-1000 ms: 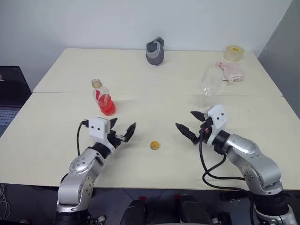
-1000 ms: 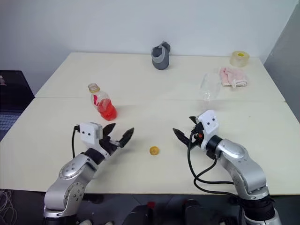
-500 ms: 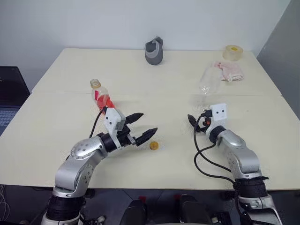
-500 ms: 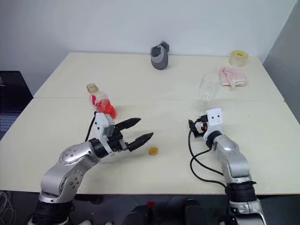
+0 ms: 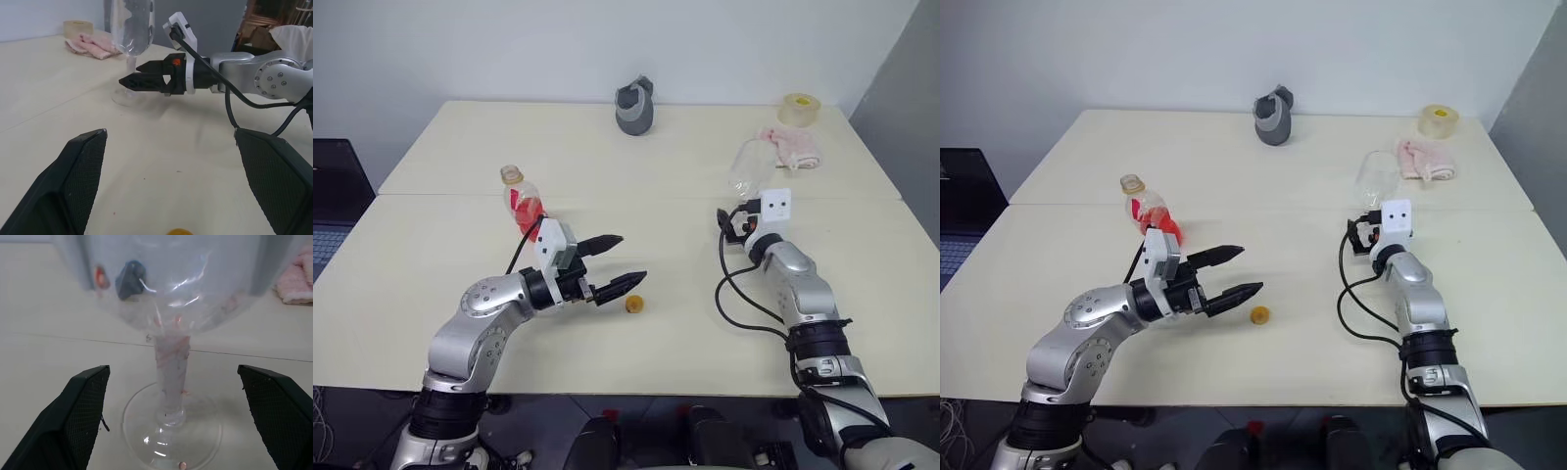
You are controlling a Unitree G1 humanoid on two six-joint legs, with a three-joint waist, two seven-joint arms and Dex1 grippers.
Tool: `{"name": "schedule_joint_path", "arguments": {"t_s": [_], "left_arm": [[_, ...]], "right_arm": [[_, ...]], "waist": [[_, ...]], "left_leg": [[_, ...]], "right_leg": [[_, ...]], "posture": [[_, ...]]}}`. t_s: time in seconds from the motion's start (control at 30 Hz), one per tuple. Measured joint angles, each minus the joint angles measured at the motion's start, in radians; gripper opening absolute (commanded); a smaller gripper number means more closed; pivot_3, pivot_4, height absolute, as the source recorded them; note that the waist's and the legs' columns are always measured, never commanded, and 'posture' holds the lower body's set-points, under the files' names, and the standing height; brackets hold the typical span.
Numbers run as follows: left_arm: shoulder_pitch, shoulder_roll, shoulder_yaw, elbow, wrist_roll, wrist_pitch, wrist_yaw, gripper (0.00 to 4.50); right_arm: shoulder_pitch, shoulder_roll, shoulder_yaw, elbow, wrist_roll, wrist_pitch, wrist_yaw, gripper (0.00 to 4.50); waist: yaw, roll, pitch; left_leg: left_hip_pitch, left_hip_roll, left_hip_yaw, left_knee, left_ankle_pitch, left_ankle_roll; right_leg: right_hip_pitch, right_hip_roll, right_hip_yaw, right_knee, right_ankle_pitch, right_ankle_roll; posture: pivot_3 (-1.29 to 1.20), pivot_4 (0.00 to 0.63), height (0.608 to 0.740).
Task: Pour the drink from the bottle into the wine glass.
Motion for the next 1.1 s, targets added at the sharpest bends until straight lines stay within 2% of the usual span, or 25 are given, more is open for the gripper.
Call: {"name": "schedule_joint_path", "arguments": {"t_s": [0.2,0.23,0.33,0.6,0.67,0.87,1.1], "left_arm": [[-0.031,0.0,0.0,0.026,0.012,-0.026,0.001,4.45],[-0.037,0.0,0.0,0.036,0.014,-0.028,0.001,4.49],[-0.045,0.0,0.0,0.053,0.022,-0.039,0.002,4.5],[-0.049,-0.002,0.005,0.061,0.022,-0.037,0.031,4.5],[-0.049,-0.004,0.004,0.061,0.022,-0.034,0.037,4.5],[-0.03,-0.003,0.006,0.034,0.018,-0.012,0.053,4.5],[0.118,-0.002,0.086,-0.109,-0.02,0.054,0.158,4.5]], "right_arm": [[-0.057,0.045,-0.003,0.071,0.0,-0.043,-0.01,4.5],[-0.06,0.051,-0.003,0.075,0.001,-0.045,-0.009,4.31],[-0.06,0.067,-0.004,0.086,0.005,-0.052,-0.006,3.57],[-0.061,0.065,-0.041,0.097,0.019,-0.049,-0.003,0.69],[-0.07,0.06,-0.042,0.1,0.013,-0.053,0.001,0.16],[-0.077,0.053,0.003,0.097,0.004,-0.052,0.066,0.17],[-0.082,0.07,0.165,-0.061,-0.025,-0.027,0.236,0.17]], "waist": [[-0.006,0.0,0.0],[-0.006,0.0,0.0],[-0.006,0.0,0.0],[-0.006,0.0,0.0],[-0.006,0.0,0.0],[-0.01,0.001,0.001],[-0.014,0.002,0.001]], "left_leg": [[0.0,0.0,-0.001,0.0,0.0,0.0],[0.0,0.0,-0.001,0.0,0.0,0.0],[0.0,0.0,-0.001,0.0,0.0,0.0],[0.0,0.0,-0.001,0.0,0.0,0.0],[0.0,0.0,-0.001,0.0,0.0,0.0],[0.0,0.0,0.0,0.0,0.0,0.0],[0.0,0.002,-0.005,-0.001,0.0,0.0]], "right_leg": [[0.0,0.0,0.0,0.0,0.0,0.0],[0.0,0.0,0.0,0.0,0.0,0.0],[0.0,0.0,0.0,0.0,0.0,0.0],[-0.001,0.0,0.0,0.0,0.0,0.0],[-0.001,0.0,0.0,0.0,0.0,0.0],[-0.001,0.0,0.0,0.0,0.0,0.0],[-0.002,0.0,0.001,0.0,0.0,0.0]], "posture": [[0.0,0.15,0.74],[0.0,0.15,0.74],[0.0,0.15,0.74],[0.0,0.15,0.74],[0.0,0.15,0.74],[0.0,0.15,0.74],[0.0,0.15,0.74]]}}
